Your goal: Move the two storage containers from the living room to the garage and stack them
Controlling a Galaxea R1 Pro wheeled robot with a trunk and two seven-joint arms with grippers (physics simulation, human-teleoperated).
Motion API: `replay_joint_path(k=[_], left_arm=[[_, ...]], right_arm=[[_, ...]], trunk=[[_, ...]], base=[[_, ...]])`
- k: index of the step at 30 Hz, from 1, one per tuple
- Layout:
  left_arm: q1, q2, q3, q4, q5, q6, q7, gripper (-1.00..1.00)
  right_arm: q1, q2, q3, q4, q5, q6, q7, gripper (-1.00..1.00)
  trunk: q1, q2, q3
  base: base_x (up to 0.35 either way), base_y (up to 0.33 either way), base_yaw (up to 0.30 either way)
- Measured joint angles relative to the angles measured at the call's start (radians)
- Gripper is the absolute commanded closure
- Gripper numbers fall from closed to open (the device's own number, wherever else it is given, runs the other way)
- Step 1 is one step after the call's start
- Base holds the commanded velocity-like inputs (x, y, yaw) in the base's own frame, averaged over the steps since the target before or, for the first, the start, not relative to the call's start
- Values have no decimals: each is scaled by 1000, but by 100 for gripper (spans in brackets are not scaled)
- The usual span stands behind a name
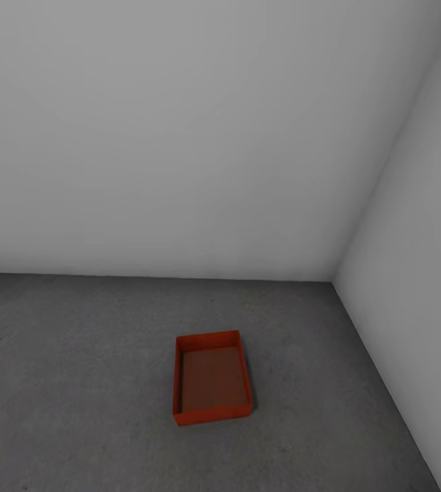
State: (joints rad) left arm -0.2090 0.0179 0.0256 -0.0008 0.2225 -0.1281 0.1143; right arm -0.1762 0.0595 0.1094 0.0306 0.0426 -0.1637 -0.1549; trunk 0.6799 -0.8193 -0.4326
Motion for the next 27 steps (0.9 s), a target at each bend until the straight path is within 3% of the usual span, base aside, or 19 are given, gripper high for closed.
replay_joint_path(k=[27], left_arm=[[12,-2,0,0,-2,-1,-1,-100]], right_arm=[[12,0,0,0,0,2,0,-100]], trunk=[[0,0,43]], base=[[0,0,0]])
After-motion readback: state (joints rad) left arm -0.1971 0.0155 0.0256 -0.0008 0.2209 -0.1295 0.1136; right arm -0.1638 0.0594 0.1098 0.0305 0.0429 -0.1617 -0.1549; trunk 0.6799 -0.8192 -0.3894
